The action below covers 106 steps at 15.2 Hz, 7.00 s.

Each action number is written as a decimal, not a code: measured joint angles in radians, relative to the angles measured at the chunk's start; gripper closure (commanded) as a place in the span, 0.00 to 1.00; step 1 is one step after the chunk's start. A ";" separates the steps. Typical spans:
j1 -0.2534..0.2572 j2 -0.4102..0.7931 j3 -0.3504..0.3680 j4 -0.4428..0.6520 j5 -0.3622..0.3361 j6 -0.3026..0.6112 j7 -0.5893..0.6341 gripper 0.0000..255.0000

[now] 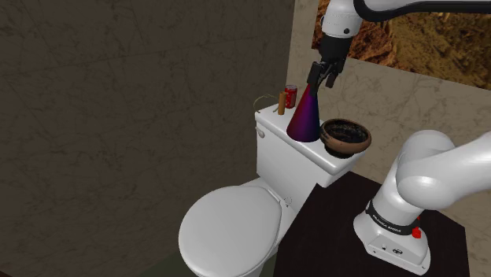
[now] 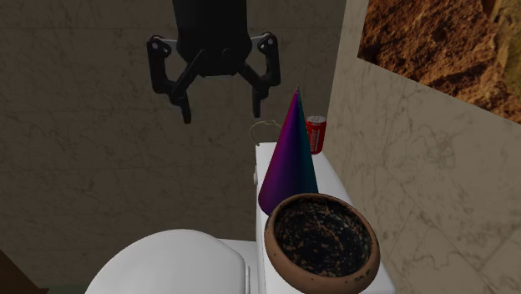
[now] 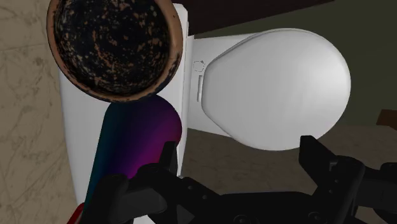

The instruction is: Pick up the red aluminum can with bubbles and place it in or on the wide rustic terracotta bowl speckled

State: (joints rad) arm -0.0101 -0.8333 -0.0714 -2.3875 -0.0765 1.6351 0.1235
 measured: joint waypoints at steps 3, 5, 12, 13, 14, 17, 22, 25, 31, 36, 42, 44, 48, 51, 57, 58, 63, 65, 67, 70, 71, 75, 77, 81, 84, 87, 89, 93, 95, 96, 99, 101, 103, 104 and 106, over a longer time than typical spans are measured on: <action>-0.007 0.027 -0.023 0.007 -0.013 0.019 -0.021 0.00; -0.013 0.087 -0.056 0.022 -0.027 0.062 -0.048 0.00; -0.031 0.305 -0.175 0.113 -0.056 0.181 -0.159 0.00; -0.030 0.335 -0.186 0.133 -0.054 0.191 -0.171 0.00; -0.032 0.373 -0.205 0.160 -0.053 0.202 -0.191 0.00; -0.033 0.483 -0.250 0.220 -0.038 0.246 -0.240 0.00; -0.042 0.680 -0.326 0.355 0.016 0.296 -0.343 0.00; -0.057 0.790 -0.360 0.441 0.060 0.304 -0.406 0.00; -0.106 1.037 -0.393 0.677 0.270 0.288 -0.528 0.00; -0.197 1.281 -0.410 0.925 0.288 0.228 -0.607 0.00; -0.212 1.331 -0.403 0.916 0.307 0.279 -0.623 0.00; -0.212 1.343 -0.399 0.910 0.312 0.297 -0.624 0.00; -0.213 1.345 -0.399 0.902 0.313 0.306 -0.627 0.00; -0.213 1.345 -0.399 0.902 0.313 0.307 -0.627 1.00; -0.213 1.345 -0.399 0.902 0.313 0.307 -0.627 1.00; -0.213 1.345 -0.399 0.902 0.313 0.307 -0.627 1.00; -0.213 1.344 -0.399 0.915 0.312 0.292 -0.624 1.00; -0.211 1.332 -0.402 0.920 0.307 0.277 -0.621 1.00; -0.214 1.331 -0.403 0.947 0.305 0.250 -0.620 1.00; -0.216 1.323 -0.406 0.975 0.300 0.214 -0.616 1.00; -0.217 1.322 -0.407 0.989 0.299 0.200 -0.615 1.00; -0.222 1.317 -0.409 1.036 0.295 0.150 -0.611 1.00; -0.224 1.315 -0.410 1.058 0.294 0.126 -0.609 1.00; -0.235 1.322 -0.412 1.125 0.295 0.066 -0.607 1.00; -0.244 1.330 -0.411 1.181 0.297 0.020 -0.603 1.00; -0.252 1.333 -0.412 1.227 0.298 -0.022 -0.602 1.00; -0.261 1.342 -0.411 1.266 0.301 -0.053 -0.602 1.00; -0.285 1.369 -0.409 1.368 0.312 -0.127 -0.600 1.00; -0.273 1.343 -0.413 1.342 0.303 -0.127 -0.598 1.00; -0.250 1.299 -0.419 1.274 0.286 -0.102 -0.596 1.00; -0.175 1.130 -0.436 1.049 0.216 -0.033 -0.577 1.00; -0.135 1.017 -0.440 0.910 0.164 0.005 -0.555 1.00; -0.113 0.928 -0.439 0.811 0.120 0.028 -0.533 1.00; -0.107 0.894 -0.437 0.774 0.104 0.034 -0.525 1.00; -0.088 0.786 -0.424 0.667 0.052 0.046 -0.489 1.00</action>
State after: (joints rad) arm -0.0979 -0.0472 -0.4958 -1.7204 -0.0249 1.6807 -0.3654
